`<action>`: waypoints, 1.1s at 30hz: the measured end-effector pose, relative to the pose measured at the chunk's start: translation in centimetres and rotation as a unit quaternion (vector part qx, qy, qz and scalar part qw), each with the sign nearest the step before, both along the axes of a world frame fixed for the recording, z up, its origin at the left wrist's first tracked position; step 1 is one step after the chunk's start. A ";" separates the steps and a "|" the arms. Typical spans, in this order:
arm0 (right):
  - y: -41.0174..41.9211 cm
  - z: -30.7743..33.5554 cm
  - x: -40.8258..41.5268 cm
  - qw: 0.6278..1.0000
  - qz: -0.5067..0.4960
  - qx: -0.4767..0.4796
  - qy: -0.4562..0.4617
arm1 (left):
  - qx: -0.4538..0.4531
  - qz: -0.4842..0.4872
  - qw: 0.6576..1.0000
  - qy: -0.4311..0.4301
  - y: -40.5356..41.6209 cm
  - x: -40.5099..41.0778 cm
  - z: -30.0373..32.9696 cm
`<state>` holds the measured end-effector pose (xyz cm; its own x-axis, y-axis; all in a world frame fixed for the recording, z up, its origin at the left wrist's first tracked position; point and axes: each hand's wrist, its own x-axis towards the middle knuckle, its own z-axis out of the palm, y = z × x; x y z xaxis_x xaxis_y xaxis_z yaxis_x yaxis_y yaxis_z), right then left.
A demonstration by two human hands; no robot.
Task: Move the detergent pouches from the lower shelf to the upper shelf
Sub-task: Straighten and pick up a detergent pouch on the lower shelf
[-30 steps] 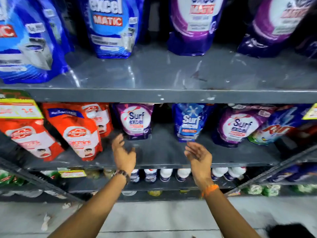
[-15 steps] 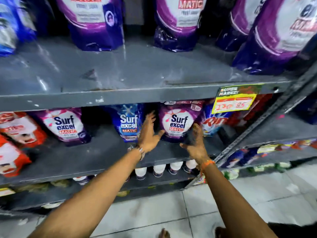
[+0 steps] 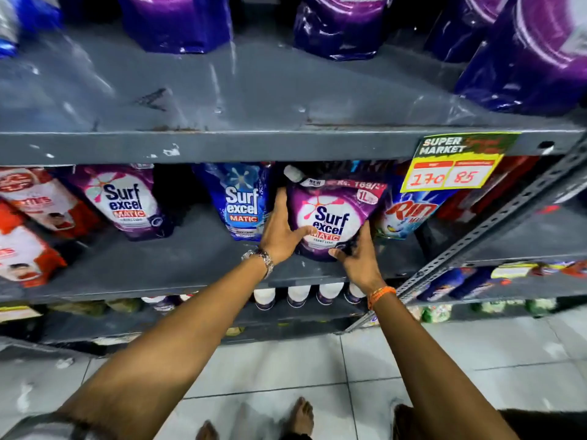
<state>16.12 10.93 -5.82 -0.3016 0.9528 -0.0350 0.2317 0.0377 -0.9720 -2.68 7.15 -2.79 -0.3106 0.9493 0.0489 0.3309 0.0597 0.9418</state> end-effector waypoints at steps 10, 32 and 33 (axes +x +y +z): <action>-9.2 -0.4 -9.4 0.997 0.074 0.015 0.030 | 0.035 0.052 0.994 -0.088 -12.4 -10.0 0.4; -17.2 -1.5 -32.5 0.994 0.098 0.031 -0.035 | 0.032 0.157 0.980 -0.117 -21.3 -29.8 0.5; -17.1 -1.4 -32.2 0.994 0.103 0.022 -0.021 | 0.034 0.171 0.977 -0.125 -21.7 -29.5 0.4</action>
<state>-16.08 -6.18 -7.25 -0.4903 0.8715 -0.0114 0.2543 0.1305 -0.9583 -32.13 -14.51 -2.39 -0.6191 0.7853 -0.0088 0.0623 0.0603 0.9962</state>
